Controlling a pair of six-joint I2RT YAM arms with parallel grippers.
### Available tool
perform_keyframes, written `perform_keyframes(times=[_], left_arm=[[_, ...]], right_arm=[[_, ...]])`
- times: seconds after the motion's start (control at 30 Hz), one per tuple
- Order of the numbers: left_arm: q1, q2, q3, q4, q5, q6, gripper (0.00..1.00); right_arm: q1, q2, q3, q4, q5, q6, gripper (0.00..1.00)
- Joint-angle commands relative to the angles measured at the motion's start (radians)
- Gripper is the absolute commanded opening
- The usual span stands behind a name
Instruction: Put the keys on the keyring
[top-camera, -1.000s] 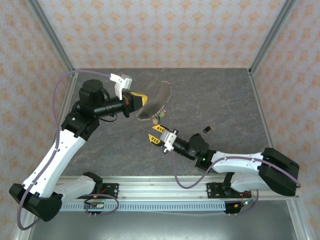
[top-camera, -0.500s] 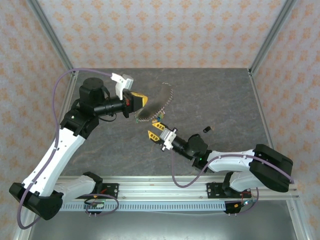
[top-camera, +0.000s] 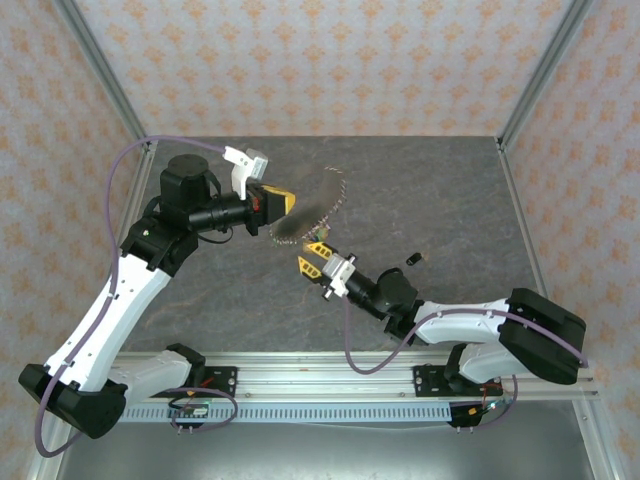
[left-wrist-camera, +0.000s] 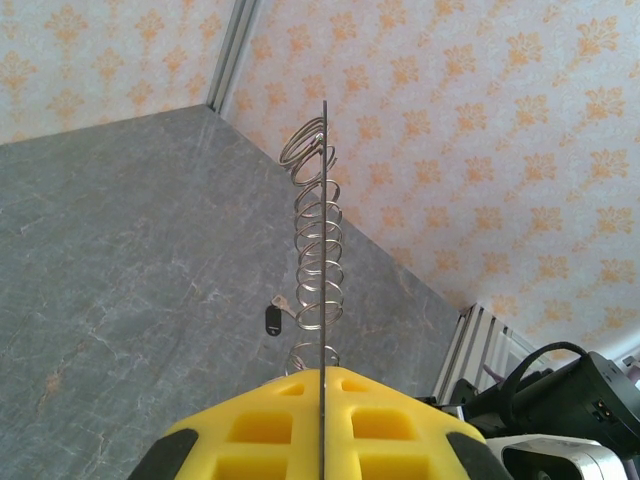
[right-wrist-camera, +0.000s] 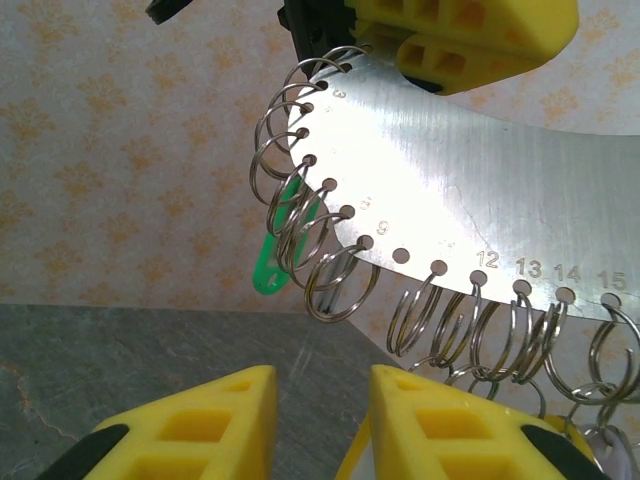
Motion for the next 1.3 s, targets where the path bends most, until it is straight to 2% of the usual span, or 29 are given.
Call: perform_keyframes(times=[0.0,0.6,1.0,1.1,1.27], left_arm=[[0.002,-0.011,0.037,0.023,0.014,0.004,0.00],[0.002,-0.019,0.037,0.003,-0.004,0.010,0.00],[0.002,-0.022,0.034,0.006,-0.026,-0.002,0.00],[0.002,-0.026,0.035,0.002,-0.045,-0.003,0.00],[0.002,-0.041,0.027,0.001,-0.088,-0.020,0.00]], right_arm=[[-0.001,0.004,0.030,0.059,0.022,0.028,0.29],[0.007,0.061,0.059,0.146,0.065,0.044,0.24],[0.018,0.050,0.071,0.080,0.094,0.023,0.18],[0.021,0.055,0.086,0.030,0.060,0.010,0.18],[0.021,0.039,0.055,0.035,0.110,0.000,0.18]])
